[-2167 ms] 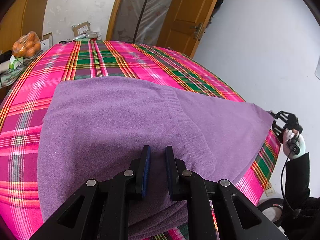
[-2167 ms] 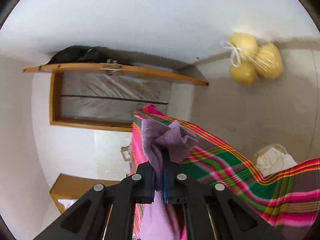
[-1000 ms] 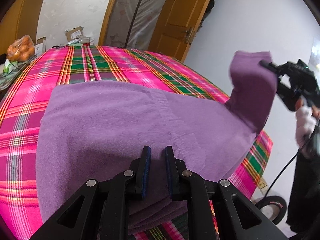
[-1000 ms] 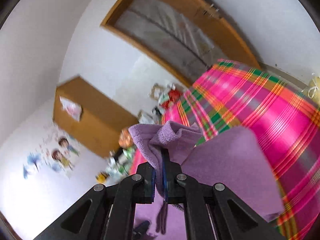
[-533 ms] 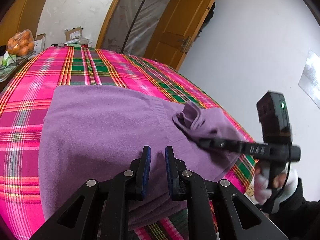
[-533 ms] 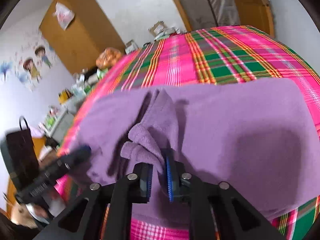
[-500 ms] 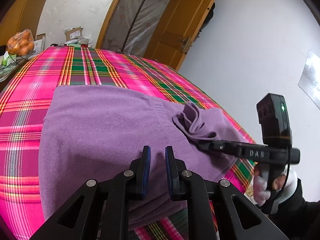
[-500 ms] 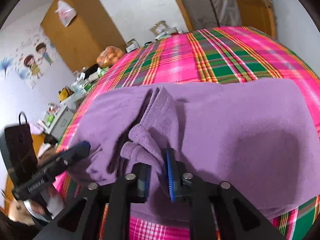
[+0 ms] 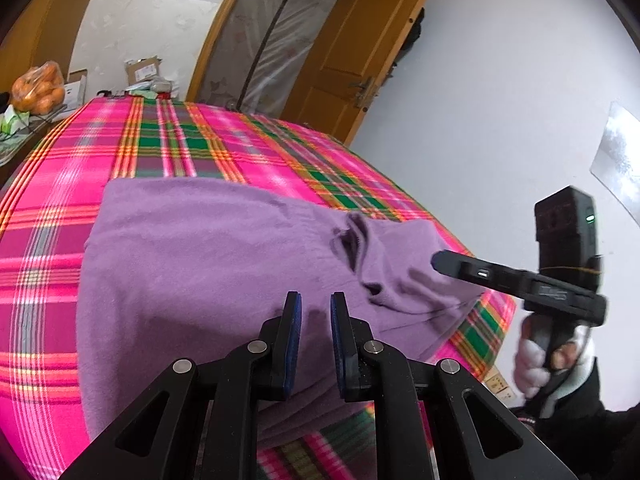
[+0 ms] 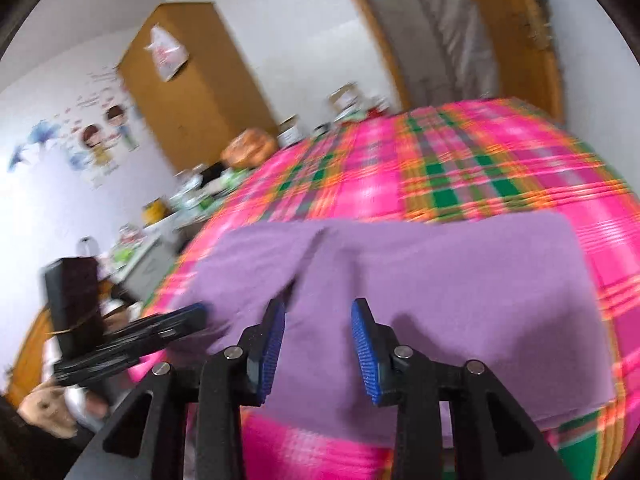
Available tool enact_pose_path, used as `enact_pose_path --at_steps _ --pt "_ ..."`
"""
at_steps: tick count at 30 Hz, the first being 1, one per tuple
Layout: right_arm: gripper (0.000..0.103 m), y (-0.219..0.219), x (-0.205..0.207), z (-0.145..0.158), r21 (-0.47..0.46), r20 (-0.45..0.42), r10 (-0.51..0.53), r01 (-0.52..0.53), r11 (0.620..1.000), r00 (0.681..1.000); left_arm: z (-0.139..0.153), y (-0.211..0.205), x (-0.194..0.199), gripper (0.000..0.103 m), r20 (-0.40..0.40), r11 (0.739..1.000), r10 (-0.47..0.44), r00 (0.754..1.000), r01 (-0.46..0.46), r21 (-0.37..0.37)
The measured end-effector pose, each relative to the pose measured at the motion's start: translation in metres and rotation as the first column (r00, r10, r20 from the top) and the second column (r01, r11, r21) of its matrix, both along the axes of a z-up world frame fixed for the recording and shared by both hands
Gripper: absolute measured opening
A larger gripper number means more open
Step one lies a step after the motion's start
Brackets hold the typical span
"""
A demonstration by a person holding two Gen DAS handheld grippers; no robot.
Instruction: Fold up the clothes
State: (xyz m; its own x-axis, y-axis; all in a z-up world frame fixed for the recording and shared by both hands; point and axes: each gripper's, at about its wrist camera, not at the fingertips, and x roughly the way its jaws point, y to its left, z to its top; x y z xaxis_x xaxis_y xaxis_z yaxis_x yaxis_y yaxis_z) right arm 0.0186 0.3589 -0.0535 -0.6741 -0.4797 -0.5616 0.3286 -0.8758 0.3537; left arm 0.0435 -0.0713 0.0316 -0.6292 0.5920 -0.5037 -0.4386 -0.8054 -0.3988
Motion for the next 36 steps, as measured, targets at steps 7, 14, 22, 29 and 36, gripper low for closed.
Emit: enact_pose_path --at_steps 7,14,22,29,36 --pt "0.032 -0.001 0.007 -0.023 0.080 0.061 0.052 -0.057 0.995 0.997 0.015 0.040 -0.008 0.015 -0.031 0.996 -0.074 0.997 0.072 -0.054" --pt "0.032 0.049 0.027 -0.009 -0.037 0.003 -0.027 0.027 0.999 1.000 0.004 0.089 -0.030 0.015 0.039 0.980 -0.128 0.991 0.133 -0.147" --pt "0.032 0.091 0.025 -0.006 -0.125 -0.002 -0.135 0.134 0.983 0.991 -0.005 0.099 -0.027 0.002 0.084 0.978 -0.113 0.990 0.126 -0.167" --pt "0.036 0.093 0.020 -0.009 -0.125 -0.011 -0.142 0.140 0.982 0.990 0.003 0.084 -0.012 0.002 0.065 0.988 -0.107 0.992 0.113 -0.102" --pt "0.036 0.103 0.025 -0.008 -0.102 -0.031 -0.195 0.191 0.976 0.980 0.010 0.086 -0.039 0.026 0.066 0.992 -0.032 0.997 0.040 -0.116"
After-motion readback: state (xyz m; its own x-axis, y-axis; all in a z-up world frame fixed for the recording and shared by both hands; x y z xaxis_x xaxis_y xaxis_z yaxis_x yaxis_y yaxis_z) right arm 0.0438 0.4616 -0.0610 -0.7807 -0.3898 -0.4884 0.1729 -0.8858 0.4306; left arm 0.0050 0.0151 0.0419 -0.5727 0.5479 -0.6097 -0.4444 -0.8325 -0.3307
